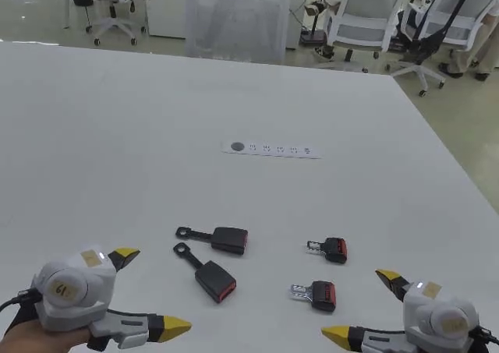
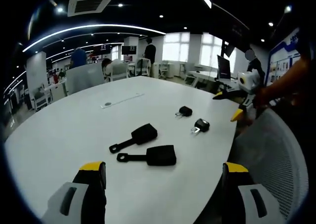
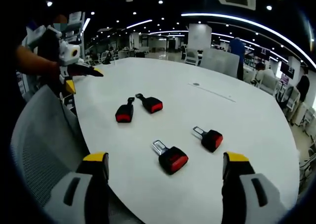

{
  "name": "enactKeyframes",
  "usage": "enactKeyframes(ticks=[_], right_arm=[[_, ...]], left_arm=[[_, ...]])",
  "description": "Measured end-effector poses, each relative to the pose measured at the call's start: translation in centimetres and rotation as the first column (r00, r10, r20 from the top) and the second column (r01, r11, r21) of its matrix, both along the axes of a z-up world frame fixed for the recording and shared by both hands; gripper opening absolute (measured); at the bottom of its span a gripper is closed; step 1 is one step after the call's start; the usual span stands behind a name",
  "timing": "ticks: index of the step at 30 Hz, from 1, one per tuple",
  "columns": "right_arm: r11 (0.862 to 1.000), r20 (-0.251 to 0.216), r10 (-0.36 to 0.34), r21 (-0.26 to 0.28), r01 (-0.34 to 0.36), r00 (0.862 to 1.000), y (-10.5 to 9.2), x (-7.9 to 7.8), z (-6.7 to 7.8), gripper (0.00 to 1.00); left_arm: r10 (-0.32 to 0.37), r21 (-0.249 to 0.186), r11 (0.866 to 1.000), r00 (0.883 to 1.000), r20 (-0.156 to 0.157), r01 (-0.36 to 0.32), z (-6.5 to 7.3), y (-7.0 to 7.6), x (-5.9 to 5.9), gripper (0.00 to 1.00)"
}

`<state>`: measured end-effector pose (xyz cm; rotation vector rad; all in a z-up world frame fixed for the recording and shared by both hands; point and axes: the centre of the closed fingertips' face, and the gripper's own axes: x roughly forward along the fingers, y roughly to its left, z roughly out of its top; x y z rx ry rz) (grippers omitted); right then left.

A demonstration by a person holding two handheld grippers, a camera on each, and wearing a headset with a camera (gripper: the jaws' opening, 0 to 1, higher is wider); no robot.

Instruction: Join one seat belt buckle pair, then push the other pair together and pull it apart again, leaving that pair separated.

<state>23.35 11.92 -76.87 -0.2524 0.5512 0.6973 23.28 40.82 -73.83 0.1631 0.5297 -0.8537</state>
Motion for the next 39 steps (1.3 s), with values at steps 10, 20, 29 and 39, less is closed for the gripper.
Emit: enactKeyframes(ticks=[10, 20, 29, 39], right_arm=[[1.0, 0.0, 0.003, 0.002, -0.003, 1.0, -0.02, 0.32, -0.01, 0.97], [1.0, -0.001, 0.002, -0.001, -0.002, 1.0, -0.24, 0.42, -0.12, 0.97], [1.0, -0.006, 0.004, -0.013, -0.004, 1.0, -0.44, 0.31, -0.41, 0.97], [1.0, -0.008, 0.005, -0.013, -0.005, 1.0, -0.53, 0.32, -0.41, 0.97]], left_arm=[[0.003, -0.001, 1.0, 1.0, 0.0, -0.003, 0.01, -0.12, 0.35, 1.0], [0.004, 0.0, 1.0, 1.0, 0.001, -0.004, 0.0, -0.23, 0.47, 1.0], [0.003, 0.001, 1.0, 1.0, 0.0, -0.003, -0.08, -0.27, 0.45, 1.0], [0.001, 0.001, 1.0, 1.0, -0.002, -0.001, -0.25, -0.29, 0.44, 1.0]])
